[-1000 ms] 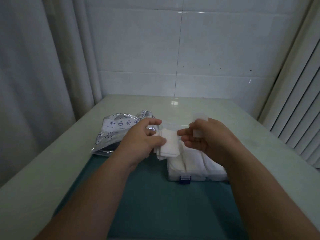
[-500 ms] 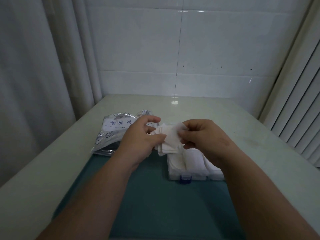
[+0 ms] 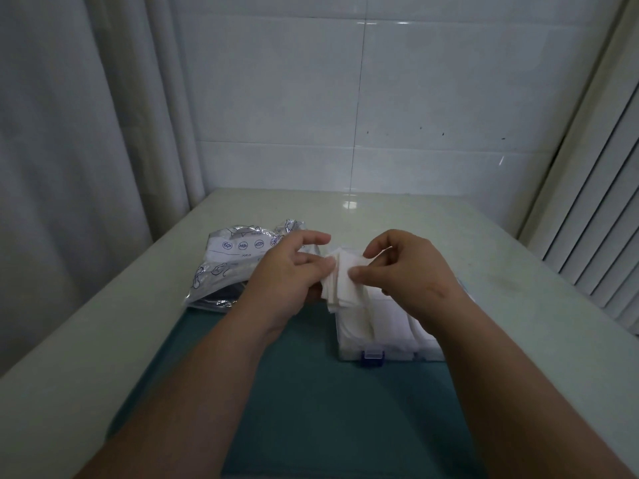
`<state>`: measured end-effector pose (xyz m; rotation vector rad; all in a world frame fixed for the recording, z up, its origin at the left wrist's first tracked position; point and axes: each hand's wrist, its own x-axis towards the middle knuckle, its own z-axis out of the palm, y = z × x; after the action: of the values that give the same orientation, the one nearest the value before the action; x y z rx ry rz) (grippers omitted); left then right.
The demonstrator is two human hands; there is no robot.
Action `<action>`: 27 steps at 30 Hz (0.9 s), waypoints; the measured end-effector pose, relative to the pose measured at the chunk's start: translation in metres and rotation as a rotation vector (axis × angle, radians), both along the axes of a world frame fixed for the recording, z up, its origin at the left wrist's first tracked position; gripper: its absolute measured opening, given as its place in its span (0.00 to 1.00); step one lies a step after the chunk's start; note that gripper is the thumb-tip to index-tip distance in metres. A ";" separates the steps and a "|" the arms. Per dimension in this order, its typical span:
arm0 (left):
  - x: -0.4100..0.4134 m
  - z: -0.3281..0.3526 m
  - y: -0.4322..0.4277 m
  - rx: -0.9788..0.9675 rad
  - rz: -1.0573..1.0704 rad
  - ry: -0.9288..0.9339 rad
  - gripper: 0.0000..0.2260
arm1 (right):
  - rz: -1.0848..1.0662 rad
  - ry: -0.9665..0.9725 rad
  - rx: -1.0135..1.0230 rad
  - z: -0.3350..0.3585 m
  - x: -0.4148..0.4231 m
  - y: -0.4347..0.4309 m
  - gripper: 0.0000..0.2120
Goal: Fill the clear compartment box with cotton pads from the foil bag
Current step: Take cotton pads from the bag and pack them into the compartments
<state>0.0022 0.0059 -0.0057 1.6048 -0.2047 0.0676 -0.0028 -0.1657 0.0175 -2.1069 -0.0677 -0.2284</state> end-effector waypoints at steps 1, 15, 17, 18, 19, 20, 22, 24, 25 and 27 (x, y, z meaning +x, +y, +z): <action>0.000 0.000 0.000 -0.002 -0.009 0.001 0.15 | -0.001 0.005 0.008 0.000 0.000 0.000 0.13; 0.000 0.002 -0.004 -0.183 -0.015 -0.038 0.12 | 0.130 0.219 0.363 0.005 -0.004 -0.004 0.10; 0.000 0.003 -0.004 -0.227 0.008 -0.038 0.11 | 0.172 0.266 0.425 0.005 -0.004 -0.003 0.12; 0.001 0.002 -0.004 -0.230 0.024 -0.048 0.11 | 0.194 0.291 0.440 0.006 -0.005 -0.003 0.14; 0.002 0.002 -0.003 -0.229 0.037 -0.060 0.11 | 0.209 0.306 0.443 0.005 -0.005 -0.002 0.16; 0.002 0.002 -0.003 -0.229 0.047 -0.067 0.11 | 0.210 0.307 0.440 0.005 -0.006 -0.002 0.17; 0.003 0.002 -0.003 -0.237 0.060 -0.066 0.10 | 0.180 0.288 0.436 0.006 -0.007 -0.003 0.18; 0.002 0.003 -0.004 -0.259 0.065 -0.057 0.10 | 0.166 0.271 0.469 0.008 -0.007 -0.005 0.19; 0.001 0.003 -0.004 -0.276 0.063 -0.053 0.09 | 0.167 0.266 0.484 0.008 -0.007 -0.005 0.19; 0.001 0.003 -0.005 -0.309 0.063 -0.049 0.09 | 0.166 0.256 0.502 0.009 -0.007 -0.005 0.19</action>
<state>0.0032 0.0011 -0.0028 1.3026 -0.1723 0.1788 -0.0095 -0.1711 0.0263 -1.6044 -0.0286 0.1179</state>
